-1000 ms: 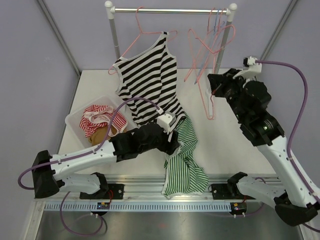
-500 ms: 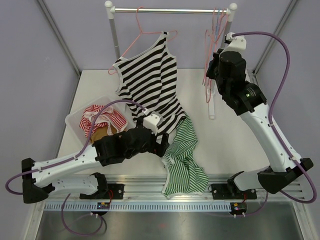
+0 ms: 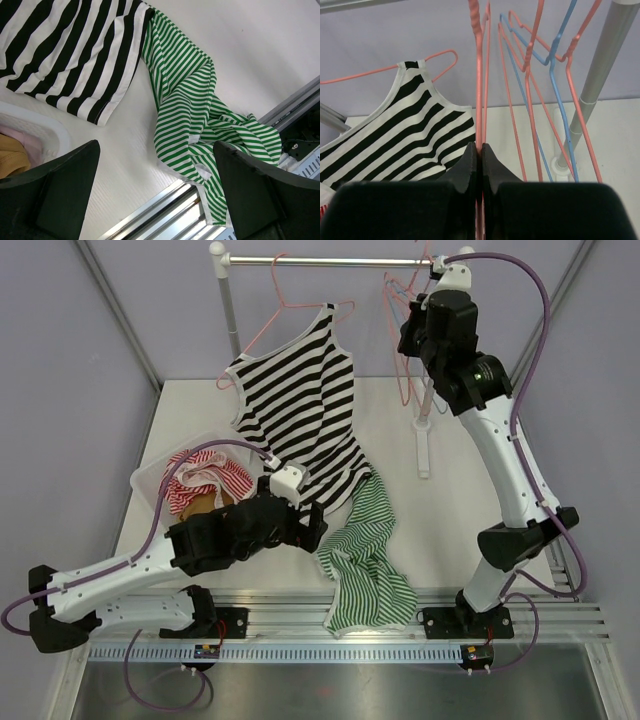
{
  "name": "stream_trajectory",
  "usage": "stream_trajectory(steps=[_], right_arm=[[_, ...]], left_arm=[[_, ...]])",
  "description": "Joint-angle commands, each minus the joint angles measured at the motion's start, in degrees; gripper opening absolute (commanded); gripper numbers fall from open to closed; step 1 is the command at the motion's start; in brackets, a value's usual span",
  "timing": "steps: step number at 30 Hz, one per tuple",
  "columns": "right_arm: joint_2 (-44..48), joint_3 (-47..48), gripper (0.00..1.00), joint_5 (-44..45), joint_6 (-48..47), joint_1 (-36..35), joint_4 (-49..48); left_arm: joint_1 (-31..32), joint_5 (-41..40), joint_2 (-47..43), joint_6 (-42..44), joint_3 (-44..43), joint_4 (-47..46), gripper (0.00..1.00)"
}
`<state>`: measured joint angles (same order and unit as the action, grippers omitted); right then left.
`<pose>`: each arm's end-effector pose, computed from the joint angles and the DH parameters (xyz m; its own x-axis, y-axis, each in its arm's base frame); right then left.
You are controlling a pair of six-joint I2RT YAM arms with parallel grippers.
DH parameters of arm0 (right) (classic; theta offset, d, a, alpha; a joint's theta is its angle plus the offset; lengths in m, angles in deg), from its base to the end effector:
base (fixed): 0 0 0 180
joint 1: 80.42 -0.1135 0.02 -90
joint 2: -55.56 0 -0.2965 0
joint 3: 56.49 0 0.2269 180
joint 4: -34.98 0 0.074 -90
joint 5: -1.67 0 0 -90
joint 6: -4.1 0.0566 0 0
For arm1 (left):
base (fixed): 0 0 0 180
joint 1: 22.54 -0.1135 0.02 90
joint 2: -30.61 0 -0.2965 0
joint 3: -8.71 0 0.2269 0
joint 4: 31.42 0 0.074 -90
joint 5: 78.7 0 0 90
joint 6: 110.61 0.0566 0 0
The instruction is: Remove the tank top from the hanger
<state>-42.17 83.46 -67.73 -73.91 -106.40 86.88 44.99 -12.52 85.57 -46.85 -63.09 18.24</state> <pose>0.3261 0.1368 0.5384 -0.1683 0.1343 -0.9765 -0.0647 0.9870 0.1469 0.0871 -0.1508 0.3538 -0.5022 0.1560 -0.8506 0.5503 0.8164 -0.1752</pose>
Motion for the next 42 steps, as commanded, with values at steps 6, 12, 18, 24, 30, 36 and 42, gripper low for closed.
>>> stream_trajectory(steps=[6,12,18,24,30,36,42], right_arm=[[-7.2,8.9,0.0,-10.7,-0.2,5.0,0.7],[-9.7,7.5,0.0,-12.4,-1.5,6.4,-0.4],[-4.3,-2.9,0.08,-12.0,0.4,6.7,-5.0],[1.8,-7.4,0.68,-13.6,0.6,6.7,-5.2],[13.5,-17.0,0.99,-25.2,-0.6,6.8,-2.5],[29.9,-33.3,1.0,-40.6,-0.7,6.6,-3.0],[45.1,-44.6,1.0,-49.9,0.1,6.6,-4.4]], left_arm=[[0.3,-1.3,-2.8,-1.7,0.9,-0.9,0.99],[0.4,-1.6,-1.7,-1.9,1.2,-1.5,0.99],[1.1,-1.7,1.9,-2.4,1.5,-4.3,0.99],[2.8,-0.3,10.3,-1.2,0.7,-10.1,0.99],[2.9,6.7,21.4,0.0,-0.1,-16.4,0.99],[2.9,15.1,31.9,2.2,-1.5,-21.1,0.99],[2.9,19.4,44.5,1.0,-3.9,-21.8,0.99]])
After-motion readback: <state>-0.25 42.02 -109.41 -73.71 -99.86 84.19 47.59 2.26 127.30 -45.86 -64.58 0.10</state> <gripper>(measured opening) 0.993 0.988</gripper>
